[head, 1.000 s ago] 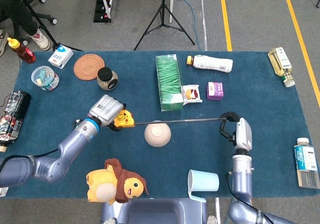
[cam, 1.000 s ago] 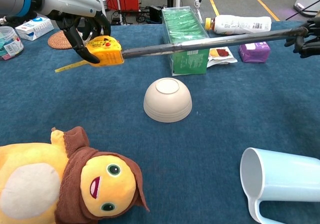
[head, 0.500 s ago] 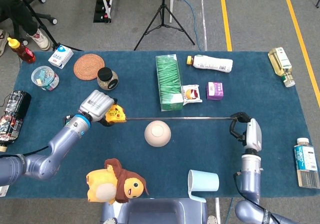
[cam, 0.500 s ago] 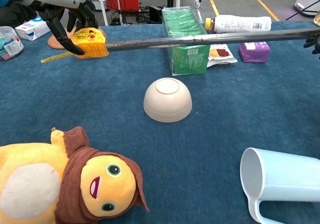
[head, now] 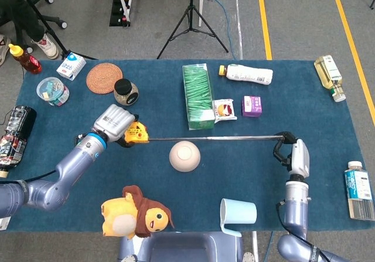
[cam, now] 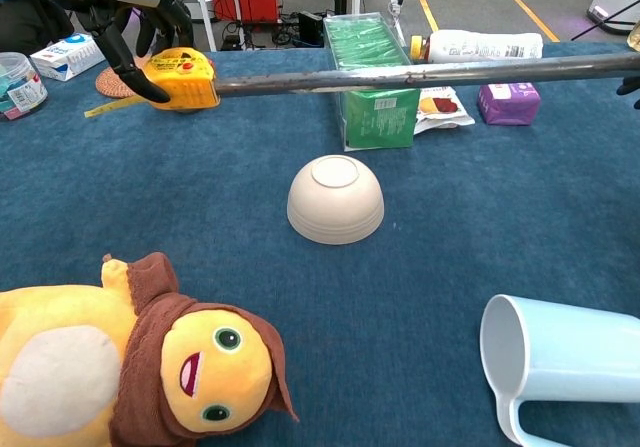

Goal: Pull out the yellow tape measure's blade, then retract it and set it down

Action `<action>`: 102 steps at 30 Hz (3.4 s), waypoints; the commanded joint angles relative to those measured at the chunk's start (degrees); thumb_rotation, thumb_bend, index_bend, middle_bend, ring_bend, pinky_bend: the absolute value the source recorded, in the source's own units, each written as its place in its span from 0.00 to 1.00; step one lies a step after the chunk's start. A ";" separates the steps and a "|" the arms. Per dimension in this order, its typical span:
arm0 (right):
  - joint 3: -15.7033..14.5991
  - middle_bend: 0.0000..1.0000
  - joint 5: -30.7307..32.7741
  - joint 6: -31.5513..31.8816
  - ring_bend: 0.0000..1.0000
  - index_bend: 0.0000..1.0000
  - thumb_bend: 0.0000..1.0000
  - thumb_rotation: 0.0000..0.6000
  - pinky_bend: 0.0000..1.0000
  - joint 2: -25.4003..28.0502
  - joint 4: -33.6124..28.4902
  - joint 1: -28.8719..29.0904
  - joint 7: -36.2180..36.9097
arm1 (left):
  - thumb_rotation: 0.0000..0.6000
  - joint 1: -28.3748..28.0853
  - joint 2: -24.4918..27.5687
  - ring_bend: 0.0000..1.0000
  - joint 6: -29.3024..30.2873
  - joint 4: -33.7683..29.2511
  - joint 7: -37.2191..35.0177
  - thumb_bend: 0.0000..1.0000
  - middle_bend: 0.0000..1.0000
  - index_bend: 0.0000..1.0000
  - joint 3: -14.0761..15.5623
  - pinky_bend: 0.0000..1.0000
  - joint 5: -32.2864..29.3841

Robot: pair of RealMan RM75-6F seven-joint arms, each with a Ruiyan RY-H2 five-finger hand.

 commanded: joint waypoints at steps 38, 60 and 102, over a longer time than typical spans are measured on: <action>-3.14 0.30 -5.17 0.84 0.30 0.44 0.63 1.00 0.26 -7.96 -5.36 6.61 -8.80 | 0.72 -10.94 -10.17 0.37 2.47 2.03 5.91 0.27 0.45 0.59 -7.01 0.49 -15.05; -3.09 0.11 -4.48 -3.37 0.12 0.00 0.39 1.00 0.15 0.16 -5.93 5.36 -5.47 | 0.72 -10.08 -8.94 0.37 4.33 1.13 6.74 0.27 0.45 0.59 -4.40 0.49 -14.26; -3.92 0.12 -3.61 -6.42 0.14 0.01 0.39 1.00 0.16 7.82 0.17 4.90 -3.04 | 0.63 17.06 -10.31 0.08 3.10 11.57 -14.00 0.20 0.22 0.36 0.62 0.30 10.55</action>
